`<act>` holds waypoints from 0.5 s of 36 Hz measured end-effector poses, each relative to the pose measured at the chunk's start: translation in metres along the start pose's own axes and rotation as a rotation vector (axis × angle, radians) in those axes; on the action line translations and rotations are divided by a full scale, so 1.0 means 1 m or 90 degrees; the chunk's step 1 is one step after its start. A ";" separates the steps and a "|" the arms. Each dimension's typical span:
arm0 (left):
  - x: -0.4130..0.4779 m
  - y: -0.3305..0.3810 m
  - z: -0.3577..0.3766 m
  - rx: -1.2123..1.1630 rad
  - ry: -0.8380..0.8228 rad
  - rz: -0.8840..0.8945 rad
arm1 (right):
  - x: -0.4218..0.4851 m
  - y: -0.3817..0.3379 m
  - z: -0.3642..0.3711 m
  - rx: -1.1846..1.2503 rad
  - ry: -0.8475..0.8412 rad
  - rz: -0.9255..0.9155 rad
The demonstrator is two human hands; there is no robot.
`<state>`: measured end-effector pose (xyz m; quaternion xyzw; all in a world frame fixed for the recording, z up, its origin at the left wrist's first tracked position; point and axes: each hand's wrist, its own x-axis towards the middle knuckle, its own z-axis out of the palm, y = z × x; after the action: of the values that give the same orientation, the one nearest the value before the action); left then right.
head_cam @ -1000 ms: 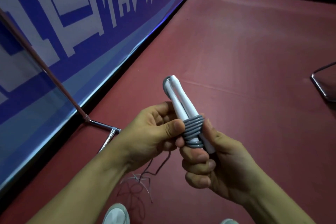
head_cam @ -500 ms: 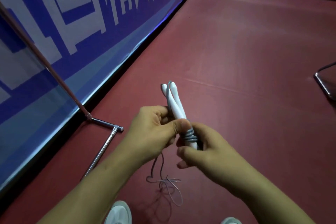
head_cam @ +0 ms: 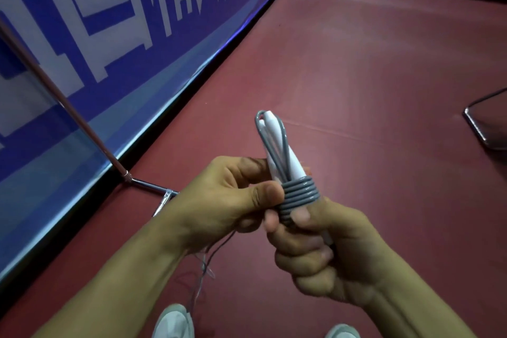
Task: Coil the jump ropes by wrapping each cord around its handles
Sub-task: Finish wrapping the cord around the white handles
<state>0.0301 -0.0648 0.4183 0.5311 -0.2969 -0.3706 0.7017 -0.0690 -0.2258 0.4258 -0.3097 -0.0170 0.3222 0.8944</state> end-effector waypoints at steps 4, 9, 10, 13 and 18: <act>0.001 -0.002 0.001 -0.017 0.001 0.013 | 0.003 0.003 -0.011 0.121 -0.115 0.055; -0.002 -0.010 0.001 0.038 0.108 0.018 | 0.009 0.004 -0.018 0.117 -0.030 0.057; -0.002 -0.010 0.001 0.046 0.136 0.018 | 0.009 0.003 -0.015 0.057 0.048 0.052; -0.003 -0.013 -0.002 0.083 0.235 0.005 | 0.009 0.002 -0.011 -0.184 0.382 -0.045; 0.002 -0.022 0.009 0.184 0.312 -0.014 | 0.019 0.018 0.000 -0.731 0.601 -0.135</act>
<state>0.0191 -0.0749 0.3992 0.7028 -0.1625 -0.1923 0.6654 -0.0639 -0.2039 0.4131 -0.8298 0.1730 0.0081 0.5306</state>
